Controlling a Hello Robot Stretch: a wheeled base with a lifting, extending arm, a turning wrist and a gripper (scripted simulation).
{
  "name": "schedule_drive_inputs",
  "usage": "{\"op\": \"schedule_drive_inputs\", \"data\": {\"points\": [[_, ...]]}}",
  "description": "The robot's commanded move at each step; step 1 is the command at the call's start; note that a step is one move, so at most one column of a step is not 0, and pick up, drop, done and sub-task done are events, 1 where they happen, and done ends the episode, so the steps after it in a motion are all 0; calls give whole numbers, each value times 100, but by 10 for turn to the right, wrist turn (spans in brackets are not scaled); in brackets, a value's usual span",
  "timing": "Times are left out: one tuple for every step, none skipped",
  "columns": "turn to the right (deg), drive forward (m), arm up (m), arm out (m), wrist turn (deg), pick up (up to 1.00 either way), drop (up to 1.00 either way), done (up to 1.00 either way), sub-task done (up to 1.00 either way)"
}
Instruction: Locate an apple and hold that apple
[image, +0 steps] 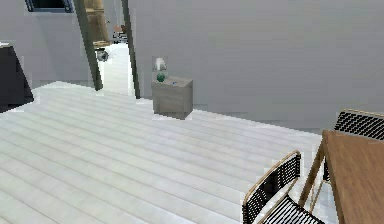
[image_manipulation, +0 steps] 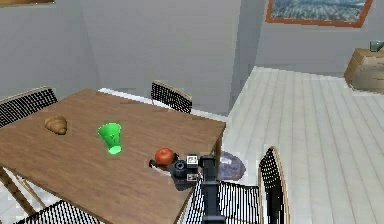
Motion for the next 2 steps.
{"op": "schedule_drive_inputs", "data": {"points": [[0, 0, 10, 0, 0, 0, 0, 0, 0], [0, 0, 0, 0, 0, 0, 0, 100, 0]]}}
